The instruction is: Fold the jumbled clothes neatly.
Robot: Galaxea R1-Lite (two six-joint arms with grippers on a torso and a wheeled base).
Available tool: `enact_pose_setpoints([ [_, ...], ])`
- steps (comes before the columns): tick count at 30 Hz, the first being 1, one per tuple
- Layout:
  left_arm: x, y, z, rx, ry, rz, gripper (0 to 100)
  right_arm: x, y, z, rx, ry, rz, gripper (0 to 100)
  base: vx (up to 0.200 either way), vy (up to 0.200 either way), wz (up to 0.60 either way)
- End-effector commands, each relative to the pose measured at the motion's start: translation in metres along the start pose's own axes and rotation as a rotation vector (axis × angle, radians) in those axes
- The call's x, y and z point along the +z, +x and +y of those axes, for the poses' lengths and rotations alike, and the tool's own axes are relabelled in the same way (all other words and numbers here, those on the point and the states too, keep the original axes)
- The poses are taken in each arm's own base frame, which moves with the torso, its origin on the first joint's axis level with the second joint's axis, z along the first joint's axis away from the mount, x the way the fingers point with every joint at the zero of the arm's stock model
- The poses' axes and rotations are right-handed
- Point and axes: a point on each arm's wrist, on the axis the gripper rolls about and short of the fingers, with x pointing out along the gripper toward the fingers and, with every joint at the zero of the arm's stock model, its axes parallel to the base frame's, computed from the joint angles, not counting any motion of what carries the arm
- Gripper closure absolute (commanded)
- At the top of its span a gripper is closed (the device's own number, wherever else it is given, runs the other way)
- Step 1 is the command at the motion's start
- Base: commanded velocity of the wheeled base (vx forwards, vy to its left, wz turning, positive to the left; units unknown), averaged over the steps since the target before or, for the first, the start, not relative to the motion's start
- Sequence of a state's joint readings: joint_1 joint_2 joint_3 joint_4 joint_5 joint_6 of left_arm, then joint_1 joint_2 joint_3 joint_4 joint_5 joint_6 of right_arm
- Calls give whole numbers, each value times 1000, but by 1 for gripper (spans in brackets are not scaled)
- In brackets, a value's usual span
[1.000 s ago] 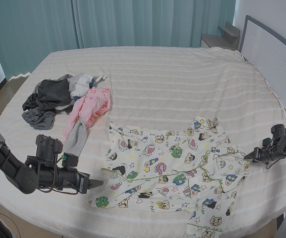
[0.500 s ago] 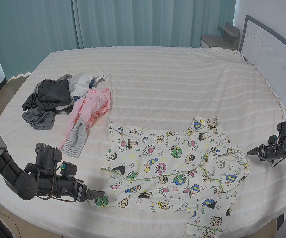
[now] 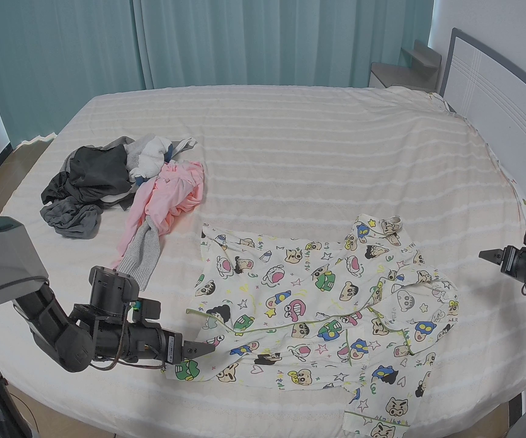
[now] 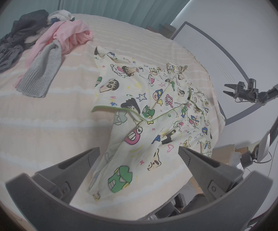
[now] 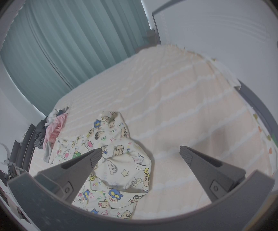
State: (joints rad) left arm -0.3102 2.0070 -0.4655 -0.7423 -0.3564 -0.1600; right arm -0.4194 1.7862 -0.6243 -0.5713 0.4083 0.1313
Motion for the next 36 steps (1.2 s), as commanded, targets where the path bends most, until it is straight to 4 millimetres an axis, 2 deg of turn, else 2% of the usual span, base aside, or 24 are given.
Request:
enact_pose_setpoints([
  [1, -7, 33, -9, 12, 43, 29, 0, -3, -68, 25, 16, -66, -200, 0, 0, 0, 0],
  [5, -8, 38, -7, 41, 61, 33, 0, -11, -99, 28, -6, -64, -266, 0, 0, 0, 0],
  [6, -8, 38, -7, 41, 61, 33, 0, -11, -99, 28, -6, -64, -266, 0, 0, 0, 0],
  [7, -8, 40, -7, 35, 56, 42, 0, -16, -109, 30, 6, -42, -286, 0, 0, 0, 0],
  [10, -15, 46, -3, 39, 45, 84, 0, -18, -120, 37, 61, -25, -308, 0, 0, 0, 0],
  [14, -20, 53, 0, 34, 40, 105, 0, -20, -126, 40, 89, -35, -319, 0, 0, 0, 0],
  [20, -22, 55, -7, -29, 51, 122, 0, -22, -121, 38, 90, -22, -292, 0, 0, 0, 0],
  [21, -22, 55, -8, -30, 53, 121, 100, -23, -121, 38, 90, -21, -290, 0, 0, 0, 0],
  [30, -22, 52, -12, -35, 77, 117, 100, -27, -120, 39, 97, -19, -274, 0, 0, 0, 0],
  [33, -21, 47, -20, -48, 96, 101, 100, -27, -120, 39, 98, -19, -272, 0, 0, 0, 0],
  [36, -21, 47, -36, -48, 148, 67, 100, -28, -119, 40, 106, -23, -269, 0, 0, 0, 0],
])
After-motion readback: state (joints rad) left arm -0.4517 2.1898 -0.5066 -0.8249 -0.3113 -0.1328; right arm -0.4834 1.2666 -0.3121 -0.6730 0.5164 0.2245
